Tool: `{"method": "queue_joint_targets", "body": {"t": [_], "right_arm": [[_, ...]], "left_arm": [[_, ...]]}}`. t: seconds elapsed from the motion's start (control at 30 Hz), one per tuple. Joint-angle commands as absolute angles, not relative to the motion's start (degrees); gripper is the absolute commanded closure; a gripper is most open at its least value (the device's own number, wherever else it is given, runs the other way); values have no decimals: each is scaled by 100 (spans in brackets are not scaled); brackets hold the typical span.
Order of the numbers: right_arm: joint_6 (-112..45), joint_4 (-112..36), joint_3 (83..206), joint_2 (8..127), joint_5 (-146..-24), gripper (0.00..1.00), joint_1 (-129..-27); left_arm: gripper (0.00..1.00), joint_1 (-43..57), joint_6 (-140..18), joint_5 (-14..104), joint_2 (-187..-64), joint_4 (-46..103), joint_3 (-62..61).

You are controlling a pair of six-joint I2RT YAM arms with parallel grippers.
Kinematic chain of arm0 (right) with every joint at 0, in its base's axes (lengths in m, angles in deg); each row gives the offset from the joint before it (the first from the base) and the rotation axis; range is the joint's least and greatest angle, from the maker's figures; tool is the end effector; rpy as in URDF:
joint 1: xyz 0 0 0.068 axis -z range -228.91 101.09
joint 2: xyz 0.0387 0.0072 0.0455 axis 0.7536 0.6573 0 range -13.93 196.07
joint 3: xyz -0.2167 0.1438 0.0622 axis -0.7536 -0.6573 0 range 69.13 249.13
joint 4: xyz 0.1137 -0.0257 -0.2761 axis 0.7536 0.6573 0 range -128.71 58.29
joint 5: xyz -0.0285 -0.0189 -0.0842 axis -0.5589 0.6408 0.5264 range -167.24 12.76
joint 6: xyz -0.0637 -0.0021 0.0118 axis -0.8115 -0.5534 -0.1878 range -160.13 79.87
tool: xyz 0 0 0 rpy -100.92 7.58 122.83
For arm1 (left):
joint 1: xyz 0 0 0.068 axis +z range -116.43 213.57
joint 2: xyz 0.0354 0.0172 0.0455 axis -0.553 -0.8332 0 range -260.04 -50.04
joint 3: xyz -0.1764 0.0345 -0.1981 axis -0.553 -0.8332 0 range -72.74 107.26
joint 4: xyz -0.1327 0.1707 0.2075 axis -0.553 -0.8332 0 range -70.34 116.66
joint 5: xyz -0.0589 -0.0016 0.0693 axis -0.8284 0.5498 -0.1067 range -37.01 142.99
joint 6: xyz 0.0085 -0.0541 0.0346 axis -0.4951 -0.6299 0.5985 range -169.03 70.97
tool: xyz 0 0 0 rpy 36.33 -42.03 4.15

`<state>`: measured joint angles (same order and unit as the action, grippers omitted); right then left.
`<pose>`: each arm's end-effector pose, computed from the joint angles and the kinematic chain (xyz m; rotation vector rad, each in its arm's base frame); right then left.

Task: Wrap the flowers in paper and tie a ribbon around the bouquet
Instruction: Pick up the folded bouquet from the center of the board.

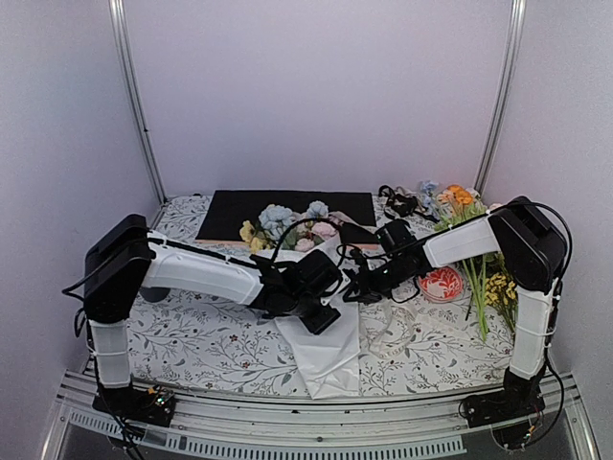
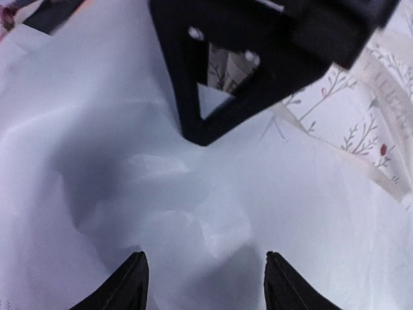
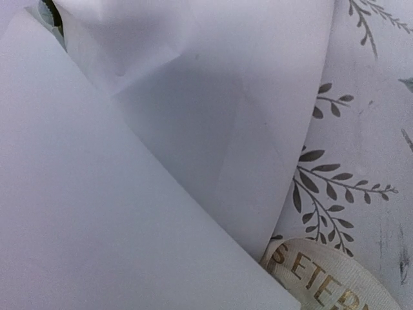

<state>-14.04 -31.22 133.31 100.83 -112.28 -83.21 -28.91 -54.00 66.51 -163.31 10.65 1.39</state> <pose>0.3281 0.2590 0.0679 -0.4434 2.7156 1.1421 0.2193 -0.3952 0.1162 1.1226 2.2390 -0.1896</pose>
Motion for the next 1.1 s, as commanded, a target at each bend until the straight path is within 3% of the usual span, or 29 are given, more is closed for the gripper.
{"method": "queue_joint_targets", "body": {"t": [0.0,0.17,0.43,0.73,0.9,1.07], "right_arm": [[-1474,-3044,13559,9958,-11120,86,-8269],[-1673,-2734,13784,9916,-10959,80,-8219],[-2227,-2261,14376,10191,-10939,49,-7963],[-3092,-1694,15388,11119,-11076,27,-7932],[-3349,-1594,15521,11433,-11660,19,-7936],[-3459,-1713,15254,11584,-12619,18,-7929]], "left_arm": [[37,-3027,-5131,6323,-16758,1180,246],[37,-3044,-5107,6236,-16850,1154,100],[37,-3050,-5088,6280,-16867,1127,39],[37,-3044,-5110,6329,-16876,1084,13],[37,-3039,-5110,6325,-16891,1067,17],[37,-3040,-5097,6326,-16919,1083,5]]}}
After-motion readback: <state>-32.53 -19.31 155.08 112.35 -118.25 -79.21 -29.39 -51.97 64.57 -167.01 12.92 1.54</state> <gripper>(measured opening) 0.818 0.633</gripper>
